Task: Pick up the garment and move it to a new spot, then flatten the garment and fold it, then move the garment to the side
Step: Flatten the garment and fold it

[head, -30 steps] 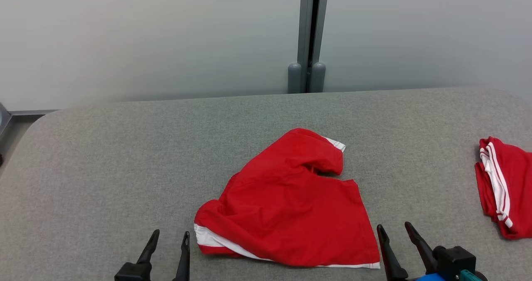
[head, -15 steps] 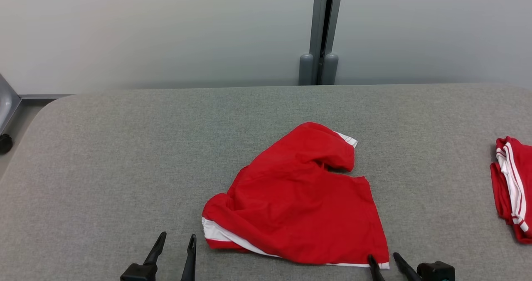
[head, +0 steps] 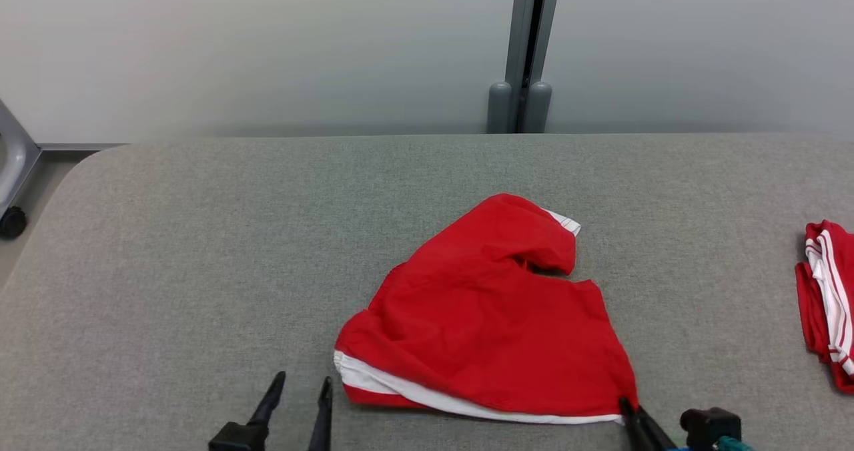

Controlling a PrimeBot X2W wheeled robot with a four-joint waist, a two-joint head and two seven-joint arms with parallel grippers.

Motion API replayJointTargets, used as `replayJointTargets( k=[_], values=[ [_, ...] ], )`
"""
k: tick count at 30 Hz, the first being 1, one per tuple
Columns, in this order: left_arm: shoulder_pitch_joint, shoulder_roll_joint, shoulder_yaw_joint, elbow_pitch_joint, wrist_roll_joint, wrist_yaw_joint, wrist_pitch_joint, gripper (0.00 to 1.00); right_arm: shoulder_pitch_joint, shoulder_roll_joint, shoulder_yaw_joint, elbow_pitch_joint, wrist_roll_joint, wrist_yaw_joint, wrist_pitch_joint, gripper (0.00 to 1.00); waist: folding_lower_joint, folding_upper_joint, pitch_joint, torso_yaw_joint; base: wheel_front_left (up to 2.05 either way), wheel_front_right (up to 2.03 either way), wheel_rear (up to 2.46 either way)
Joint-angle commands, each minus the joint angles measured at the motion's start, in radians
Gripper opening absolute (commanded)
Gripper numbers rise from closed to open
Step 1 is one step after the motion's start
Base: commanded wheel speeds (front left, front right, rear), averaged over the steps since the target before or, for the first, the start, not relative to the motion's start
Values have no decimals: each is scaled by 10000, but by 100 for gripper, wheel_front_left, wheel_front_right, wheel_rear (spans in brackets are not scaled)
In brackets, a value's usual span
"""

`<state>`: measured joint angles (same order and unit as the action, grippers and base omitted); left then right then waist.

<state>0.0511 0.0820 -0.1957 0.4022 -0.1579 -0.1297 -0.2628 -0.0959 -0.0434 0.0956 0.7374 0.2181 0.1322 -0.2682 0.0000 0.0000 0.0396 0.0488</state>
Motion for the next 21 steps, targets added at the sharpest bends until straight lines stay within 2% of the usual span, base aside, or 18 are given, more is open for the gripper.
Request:
replayJointTargets(
  k=[1, 8, 15, 21],
  values=[
    [-109, -8, -187, -55, -122, -9, -24, 100, 152, -136, -228, -75, -95, -26, 67, 0, 0, 0, -4, -34, 0, 0, 0],
    [-262, 537, -2078, -175, -2002, -11, -24, 100, 162, -90, -810, -656, -485, -17, 39, 0, 0, 0, 63, -210, 0, 0, 0],
    [-643, 1049, -3109, -541, -3583, -12, -24, 100, 69, -90, -972, -593, -753, -17, 39, 0, 0, 0, 192, -359, 0, 0, 0],
    [-1145, 1750, -4435, -936, -5090, -13, -24, 100, -7, -91, -1135, -465, -999, -17, 41, 0, 0, 0, 263, -428, 0, 0, 0]
  ],
)
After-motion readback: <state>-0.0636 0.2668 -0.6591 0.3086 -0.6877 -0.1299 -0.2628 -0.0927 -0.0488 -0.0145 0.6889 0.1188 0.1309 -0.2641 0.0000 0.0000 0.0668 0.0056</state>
